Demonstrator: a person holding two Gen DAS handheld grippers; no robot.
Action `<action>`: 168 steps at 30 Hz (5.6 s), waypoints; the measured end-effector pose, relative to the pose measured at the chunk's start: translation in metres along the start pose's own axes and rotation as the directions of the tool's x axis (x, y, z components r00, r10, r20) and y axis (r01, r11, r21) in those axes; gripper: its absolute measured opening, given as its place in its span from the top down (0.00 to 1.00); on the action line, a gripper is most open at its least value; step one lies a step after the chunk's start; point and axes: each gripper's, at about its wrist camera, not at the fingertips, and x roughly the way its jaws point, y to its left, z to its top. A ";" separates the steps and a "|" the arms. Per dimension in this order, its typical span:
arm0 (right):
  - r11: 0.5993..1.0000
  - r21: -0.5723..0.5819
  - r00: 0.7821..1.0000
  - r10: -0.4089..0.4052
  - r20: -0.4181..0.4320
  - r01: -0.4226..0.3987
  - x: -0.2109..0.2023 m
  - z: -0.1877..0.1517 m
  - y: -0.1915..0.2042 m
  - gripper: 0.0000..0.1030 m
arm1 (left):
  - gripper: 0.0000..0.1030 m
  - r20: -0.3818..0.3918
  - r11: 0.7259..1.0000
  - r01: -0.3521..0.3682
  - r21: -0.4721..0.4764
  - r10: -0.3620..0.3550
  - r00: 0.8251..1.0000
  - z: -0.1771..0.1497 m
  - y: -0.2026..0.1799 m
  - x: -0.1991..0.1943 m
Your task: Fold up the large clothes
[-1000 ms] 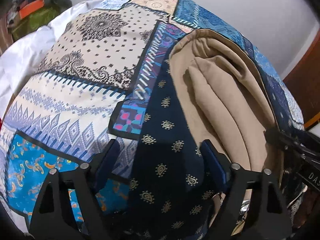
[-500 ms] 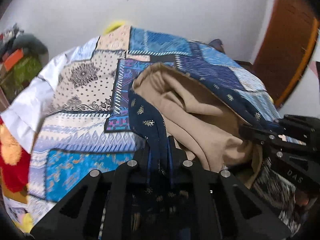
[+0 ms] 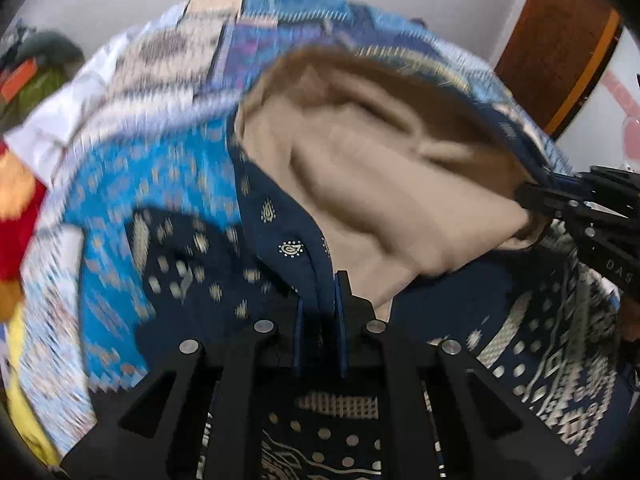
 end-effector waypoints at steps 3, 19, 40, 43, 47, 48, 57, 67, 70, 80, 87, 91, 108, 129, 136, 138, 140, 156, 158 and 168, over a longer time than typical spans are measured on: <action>1.000 0.021 0.996 0.001 -0.091 0.001 0.017 -0.020 -0.008 0.88 | 0.87 -0.036 0.999 0.001 -0.033 -0.003 0.999 -0.015 0.006 0.019; 0.998 0.047 0.999 -0.039 -0.036 0.041 -0.030 -0.032 -0.046 0.13 | 0.56 -0.013 0.997 -0.021 -0.068 0.020 1.000 -0.019 0.021 0.004; 0.977 0.128 0.982 0.180 -0.053 -0.173 0.063 0.080 -0.016 0.48 | 0.55 0.018 0.979 0.031 -0.202 -0.028 0.999 0.087 0.079 0.066; 0.969 0.142 0.976 0.212 -0.051 -0.203 0.076 0.084 -0.015 0.74 | 0.87 0.014 0.983 0.042 -0.181 -0.040 0.999 0.094 0.071 0.073; 0.971 0.113 0.977 0.215 -0.012 -0.212 0.067 0.082 -0.008 0.87 | 0.94 0.086 0.992 0.027 -0.123 -0.016 0.996 0.093 0.056 0.046; 0.970 0.109 0.976 0.219 0.004 -0.218 0.059 0.080 -0.007 0.89 | 0.94 0.113 0.994 0.032 -0.108 -0.020 0.993 0.091 0.051 0.033; 0.968 0.050 0.967 0.241 0.087 -0.245 -0.039 0.042 -0.001 0.91 | 0.94 0.249 0.995 0.097 0.015 -0.098 0.963 0.045 0.015 -0.085; 0.957 0.060 0.958 0.281 0.049 -0.284 -0.098 -0.044 0.015 0.90 | 0.94 0.174 0.992 0.101 0.079 -0.113 0.978 -0.051 -0.022 -0.111; 0.958 0.053 0.960 0.281 0.007 -0.281 -0.099 -0.071 0.023 0.90 | 0.94 0.132 0.991 0.113 0.069 -0.121 0.984 -0.078 -0.026 -0.104; 0.981 0.058 0.978 0.191 -0.082 -0.187 -0.094 -0.124 0.020 0.90 | 0.78 -0.003 0.995 0.086 0.056 -0.085 0.996 -0.141 -0.031 -0.072; 0.988 0.029 0.985 0.156 -0.075 -0.154 -0.112 -0.145 0.016 0.90 | 0.77 -0.063 0.999 0.017 0.047 -0.014 0.998 -0.170 -0.020 -0.067; 0.984 0.030 0.981 0.178 -0.081 -0.176 -0.128 -0.154 0.006 0.90 | 0.77 -0.040 0.999 -0.040 0.019 0.040 0.998 -0.167 -0.001 -0.083; 0.989 0.048 0.986 0.141 -0.083 -0.138 -0.102 -0.093 0.009 0.90 | 0.36 0.094 0.997 0.076 -0.029 -0.073 0.993 -0.073 -0.017 -0.080; 0.994 -0.080 0.984 -0.088 -0.157 0.076 -0.078 -0.129 0.012 0.54 | 0.19 -0.013 0.996 0.068 -0.055 -0.068 0.998 -0.144 -0.011 -0.043; 0.993 0.052 0.988 -0.095 -0.121 0.101 -0.096 -0.140 -0.035 0.08 | 0.20 -0.016 0.995 0.066 -0.069 -0.067 0.998 -0.151 0.004 -0.062; 0.992 0.095 0.990 -0.076 -0.121 0.087 -0.100 -0.140 -0.047 0.08 | 0.20 0.008 0.997 0.041 -0.063 -0.040 0.999 -0.145 0.011 -0.075; 0.987 0.146 0.993 -0.051 -0.107 0.066 -0.105 -0.138 -0.059 0.08 | 0.20 0.049 0.998 0.009 -0.070 -0.006 0.999 -0.136 0.022 -0.092; 0.877 0.468 0.987 0.154 -0.051 -0.113 -0.037 -0.075 -0.142 0.08 | 0.20 -0.027 0.941 -0.011 -0.339 0.002 1.000 -0.045 0.142 -0.009; 0.877 0.467 0.984 0.164 -0.072 -0.112 -0.020 -0.067 -0.147 0.08 | 0.20 -0.022 0.950 0.015 -0.313 -0.023 0.999 -0.035 0.136 0.003; 0.856 0.479 0.955 0.275 -0.108 -0.193 0.048 -0.042 -0.150 0.27 | 0.48 -0.048 0.961 -0.017 -0.277 0.004 0.999 -0.001 0.128 0.059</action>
